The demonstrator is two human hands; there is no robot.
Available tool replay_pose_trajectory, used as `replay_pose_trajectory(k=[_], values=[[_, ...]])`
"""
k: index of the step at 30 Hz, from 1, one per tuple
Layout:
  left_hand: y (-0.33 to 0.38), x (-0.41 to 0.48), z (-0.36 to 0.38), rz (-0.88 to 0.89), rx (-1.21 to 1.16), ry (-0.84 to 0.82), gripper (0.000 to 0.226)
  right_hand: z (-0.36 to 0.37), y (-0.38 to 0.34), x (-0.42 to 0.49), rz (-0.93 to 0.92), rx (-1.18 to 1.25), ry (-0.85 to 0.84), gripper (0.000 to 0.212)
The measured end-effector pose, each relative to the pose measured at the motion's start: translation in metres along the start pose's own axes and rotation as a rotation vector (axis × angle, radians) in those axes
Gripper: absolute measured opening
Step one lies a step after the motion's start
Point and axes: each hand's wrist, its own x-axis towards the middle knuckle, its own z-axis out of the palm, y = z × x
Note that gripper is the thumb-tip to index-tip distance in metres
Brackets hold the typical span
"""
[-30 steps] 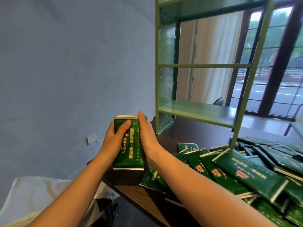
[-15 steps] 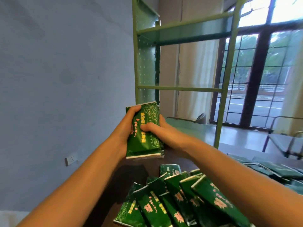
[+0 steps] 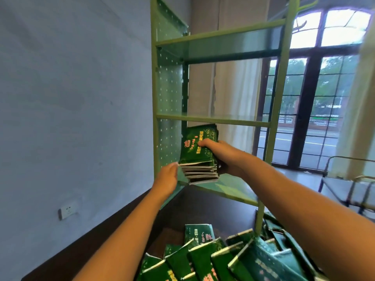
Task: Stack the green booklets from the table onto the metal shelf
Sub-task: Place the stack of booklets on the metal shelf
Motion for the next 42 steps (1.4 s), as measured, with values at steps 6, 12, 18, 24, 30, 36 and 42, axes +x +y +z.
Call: replay_pose_trajectory(k=[6, 12, 18, 24, 30, 36, 42], values=[[-0.051, 0.014, 0.029, 0.2, 0.361, 0.136, 0.038, 0.001, 0.017, 0.052, 0.121, 0.205, 0.107, 0.029], [-0.074, 0.016, 0.037, 0.374, 0.35, 0.243, 0.068, 0.011, 0.028, 0.096, 0.178, 0.38, 0.172, 0.032], [-0.084, 0.02, 0.048, 0.404, 0.31, 0.31, 0.06, 0.017, 0.029, 0.127, 0.228, 0.364, 0.161, 0.035], [-0.085, 0.019, 0.048, 0.408, 0.28, 0.303, 0.061, 0.025, 0.029, 0.148, 0.272, 0.26, 0.096, 0.042], [-0.084, 0.018, 0.047, 0.402, 0.294, 0.298, 0.063, 0.021, 0.024, 0.145, 0.234, 0.038, 0.108, 0.068], [-0.08, 0.017, 0.044, 0.384, 0.326, 0.256, 0.065, 0.014, 0.023, 0.138, 0.185, 0.001, 0.131, 0.055], [-0.073, 0.019, 0.039, 0.339, 0.352, 0.217, 0.044, 0.013, 0.028, 0.107, 0.149, 0.015, 0.242, 0.06]])
